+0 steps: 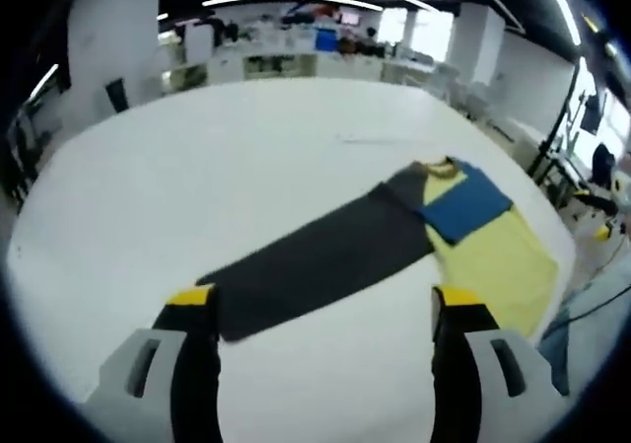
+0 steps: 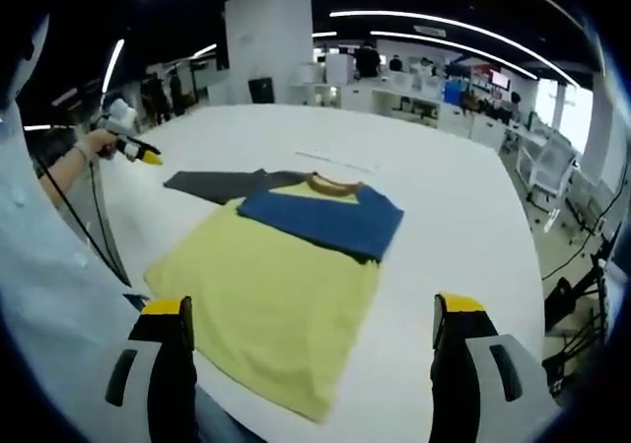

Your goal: Fold the garment on the visible template until the final outline fits inside the template.

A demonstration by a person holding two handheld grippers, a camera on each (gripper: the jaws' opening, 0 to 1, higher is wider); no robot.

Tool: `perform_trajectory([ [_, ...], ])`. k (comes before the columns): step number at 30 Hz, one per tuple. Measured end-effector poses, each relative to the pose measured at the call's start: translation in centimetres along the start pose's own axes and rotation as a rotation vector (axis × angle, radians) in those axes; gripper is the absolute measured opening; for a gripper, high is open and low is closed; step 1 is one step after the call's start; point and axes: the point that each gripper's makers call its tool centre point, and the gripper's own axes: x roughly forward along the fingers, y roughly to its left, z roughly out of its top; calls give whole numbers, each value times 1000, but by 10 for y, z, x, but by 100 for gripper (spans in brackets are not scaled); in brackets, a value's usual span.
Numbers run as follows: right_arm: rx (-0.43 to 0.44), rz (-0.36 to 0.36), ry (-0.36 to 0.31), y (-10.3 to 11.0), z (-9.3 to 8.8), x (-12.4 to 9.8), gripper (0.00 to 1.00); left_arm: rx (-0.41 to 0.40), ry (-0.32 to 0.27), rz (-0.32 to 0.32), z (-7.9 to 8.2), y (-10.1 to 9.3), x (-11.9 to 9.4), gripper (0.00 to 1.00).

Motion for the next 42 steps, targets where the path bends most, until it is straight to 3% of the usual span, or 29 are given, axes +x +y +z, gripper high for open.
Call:
perform_trajectory([
  [11, -2, -4, 12, -2, 1, 1, 100, -86, -18, 52, -13, 24, 14, 84],
  [27, 12, -34, 29, 2, 0, -2, 100, -217, -24, 119, -30, 60, 37, 59],
  [37, 19, -45, 45, 4, -1, -2, 100, -252, -40, 166, -38, 75, 42, 57],
  [42, 19, -51, 49, 6, -1, -2, 100, -297, -76, 232, -36, 92, 41, 53],
])
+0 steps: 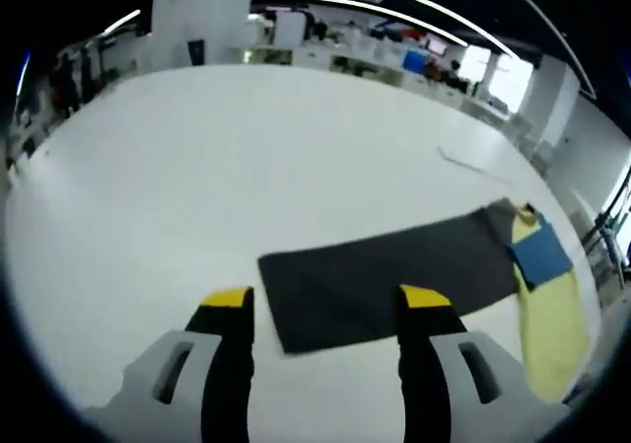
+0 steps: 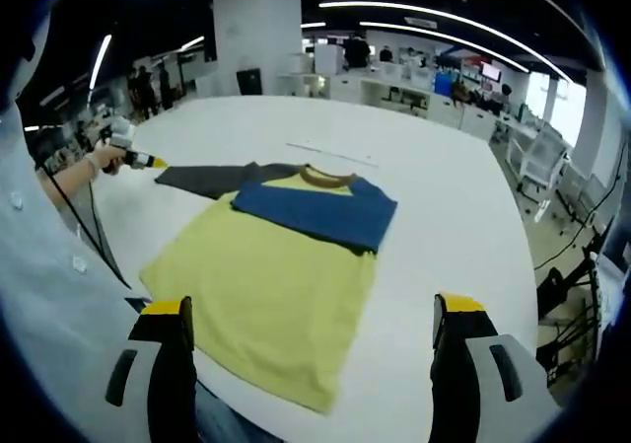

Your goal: Fold the garment on the visible template until the final outline fits inside the template.

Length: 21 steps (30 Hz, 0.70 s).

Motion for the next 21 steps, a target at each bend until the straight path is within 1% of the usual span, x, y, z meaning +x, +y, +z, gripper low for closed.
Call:
perform_trajectory([
  [2, -1, -1, 2, 1, 0, 0, 100, -24, -14, 9, 2, 3, 1, 49],
  [4, -1, -3, 4, 1, 0, 0, 100, -27, -19, 18, 2, 4, 1, 46],
  [7, 2, -5, 2, 2, 0, -1, 100, -35, -15, 19, 0, 6, 3, 44],
  [9, 1, -9, 6, 2, 0, -2, 100, -41, 4, 16, -5, 9, 5, 42],
  [10, 1, -11, 7, 2, -1, -2, 100, -51, 8, 26, -6, 12, 6, 40],
  [13, 6, -17, 11, 1, -2, -3, 100, -63, -2, 27, -6, 13, 7, 37],
  [16, 10, -19, 15, 1, -3, -3, 100, -57, -8, 42, -7, 17, 8, 29],
  [17, 11, -20, 16, 1, -3, -3, 100, -75, -12, 44, -8, 19, 9, 28],
  [19, 13, -21, 15, 1, -2, -2, 100, -83, -14, 44, -8, 21, 11, 27],
  [21, 12, -24, 18, 1, -3, -2, 100, -82, -3, 50, -10, 23, 14, 28],
])
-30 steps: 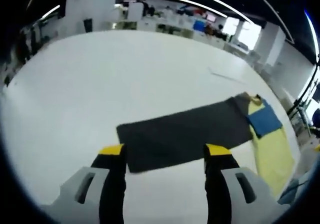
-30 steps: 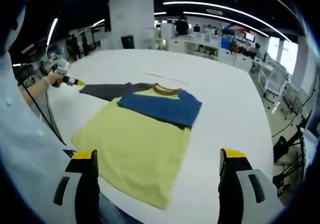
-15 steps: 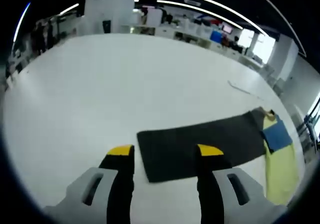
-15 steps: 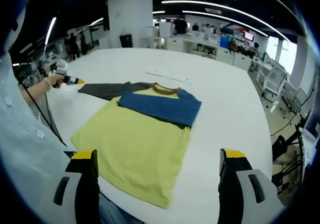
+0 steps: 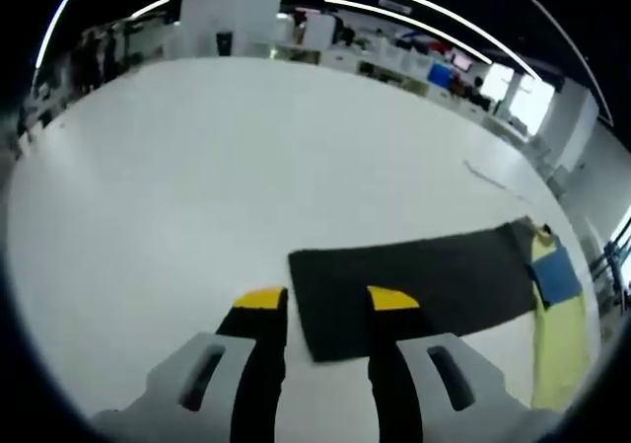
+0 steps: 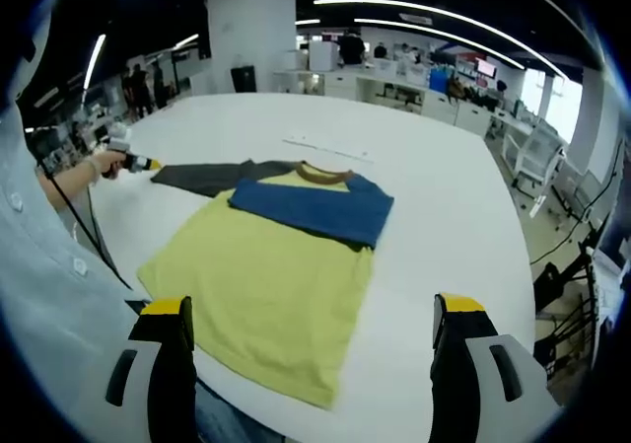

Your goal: Fold the garment on the visible template until the final outline fits inside the template.

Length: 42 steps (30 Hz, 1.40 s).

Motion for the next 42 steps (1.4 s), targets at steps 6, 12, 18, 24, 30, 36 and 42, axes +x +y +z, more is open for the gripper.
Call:
perform_trajectory([
  [6, 2, -9, 6, -2, 1, -2, 100, 12, 4, 24, 0, 6, 1, 27],
  [12, 1, -9, 0, -3, 5, -1, 100, 29, 19, 47, -3, 11, 4, 21],
  [18, 1, -2, 15, -1, 2, 1, 100, 15, 30, 43, -6, 12, 7, 20],
  [24, 2, -8, 9, -3, 5, 1, 100, 6, 47, 39, -9, 9, 8, 21],
  [30, 7, -8, 10, -2, 4, 0, 100, 44, 66, 63, -8, 16, 9, 15],
  [36, 8, -7, 17, -2, 2, 1, 100, 62, 75, 76, -6, 18, 12, 14],
  [42, 7, -6, 15, -2, 3, 2, 100, 102, 91, 90, -6, 17, 13, 13],
])
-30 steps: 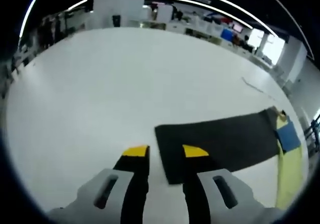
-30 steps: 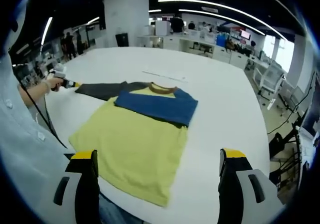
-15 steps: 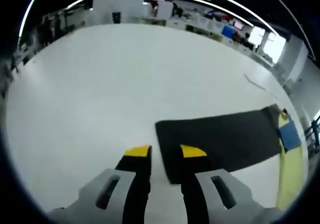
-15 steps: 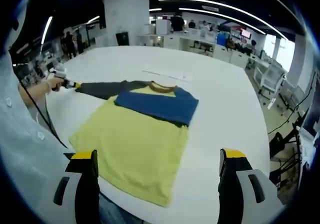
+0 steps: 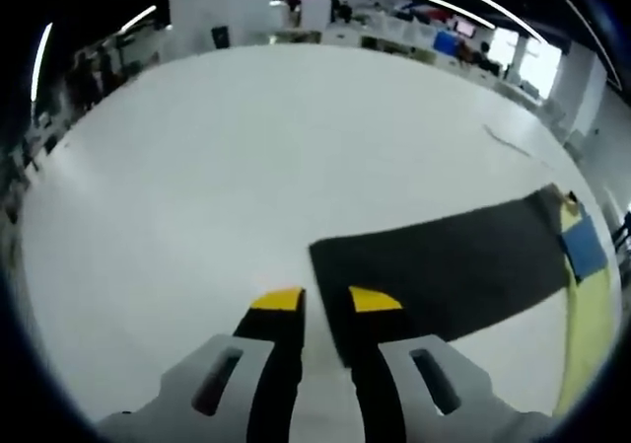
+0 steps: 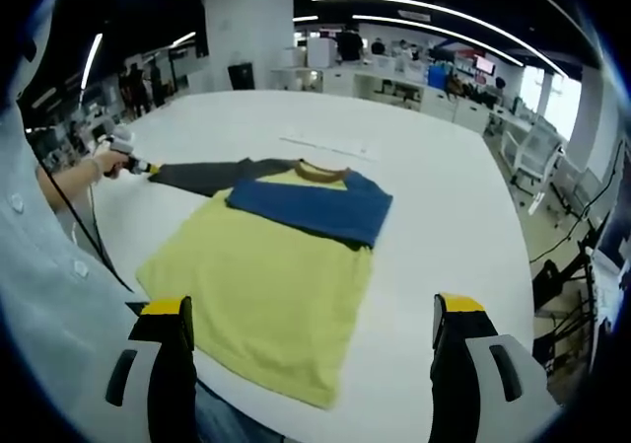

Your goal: Fold the garment on the visible template until the final outline fits inside the template.

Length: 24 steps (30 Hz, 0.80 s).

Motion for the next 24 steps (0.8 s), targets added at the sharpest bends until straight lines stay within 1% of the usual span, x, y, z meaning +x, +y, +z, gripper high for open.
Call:
perform_trajectory([
  [4, -1, 5, -2, 1, 1, 0, 100, 10, 1, -5, 0, -2, 0, 11],
  [8, -1, 4, -5, 1, 1, 1, 100, 3, 3, -12, -1, -4, 0, 7],
  [14, 4, 5, -8, 1, 0, 1, 100, -7, -1, -11, -1, -4, 1, 7],
  [22, 11, 0, -12, -1, -3, -1, 100, -26, -22, -2, -2, -3, 2, 7],
  [24, 14, -1, -13, -1, -4, -1, 100, -26, -23, -4, -2, -4, 3, 5],
])
